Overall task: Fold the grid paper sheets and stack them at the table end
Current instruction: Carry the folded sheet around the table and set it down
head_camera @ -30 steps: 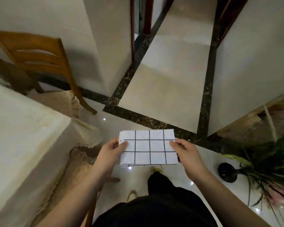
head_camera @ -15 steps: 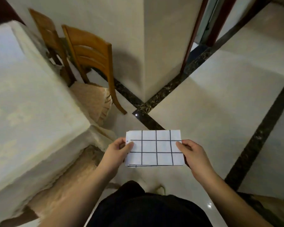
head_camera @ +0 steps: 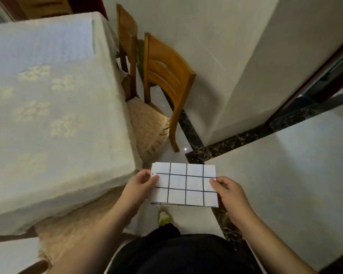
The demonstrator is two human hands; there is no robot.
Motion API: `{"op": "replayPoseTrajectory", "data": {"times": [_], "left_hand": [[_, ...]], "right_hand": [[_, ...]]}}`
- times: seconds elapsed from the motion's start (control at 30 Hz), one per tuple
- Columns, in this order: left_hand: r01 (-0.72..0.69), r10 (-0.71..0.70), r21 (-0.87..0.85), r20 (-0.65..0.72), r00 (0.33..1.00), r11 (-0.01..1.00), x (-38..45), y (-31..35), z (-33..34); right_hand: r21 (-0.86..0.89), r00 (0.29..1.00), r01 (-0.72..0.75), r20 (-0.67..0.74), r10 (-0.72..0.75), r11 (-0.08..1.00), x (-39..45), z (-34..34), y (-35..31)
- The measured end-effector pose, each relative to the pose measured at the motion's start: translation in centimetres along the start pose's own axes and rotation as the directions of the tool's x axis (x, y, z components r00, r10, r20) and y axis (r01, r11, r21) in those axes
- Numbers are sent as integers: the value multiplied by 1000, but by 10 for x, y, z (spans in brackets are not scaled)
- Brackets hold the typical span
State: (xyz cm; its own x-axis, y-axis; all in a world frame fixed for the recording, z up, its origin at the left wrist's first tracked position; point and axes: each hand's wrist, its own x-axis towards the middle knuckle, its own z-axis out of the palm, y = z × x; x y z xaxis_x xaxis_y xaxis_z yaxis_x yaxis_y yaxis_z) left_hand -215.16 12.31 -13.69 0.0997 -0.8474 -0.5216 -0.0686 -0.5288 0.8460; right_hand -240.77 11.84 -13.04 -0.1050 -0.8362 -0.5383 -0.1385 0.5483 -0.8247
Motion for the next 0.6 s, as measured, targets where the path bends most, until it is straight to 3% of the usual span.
{"op": "replayPoseTrajectory", "data": {"times": [0.27, 0.6], "left_hand": [[35, -35, -7, -140, 989, 999, 62, 36, -36], [87, -135, -154, -331, 934, 984, 120, 60, -48]], "right_hand": [[-95, 994, 46, 103, -36, 994, 81, 42, -67], [-217, 947, 70, 321, 4, 974, 185, 78, -138]]}}
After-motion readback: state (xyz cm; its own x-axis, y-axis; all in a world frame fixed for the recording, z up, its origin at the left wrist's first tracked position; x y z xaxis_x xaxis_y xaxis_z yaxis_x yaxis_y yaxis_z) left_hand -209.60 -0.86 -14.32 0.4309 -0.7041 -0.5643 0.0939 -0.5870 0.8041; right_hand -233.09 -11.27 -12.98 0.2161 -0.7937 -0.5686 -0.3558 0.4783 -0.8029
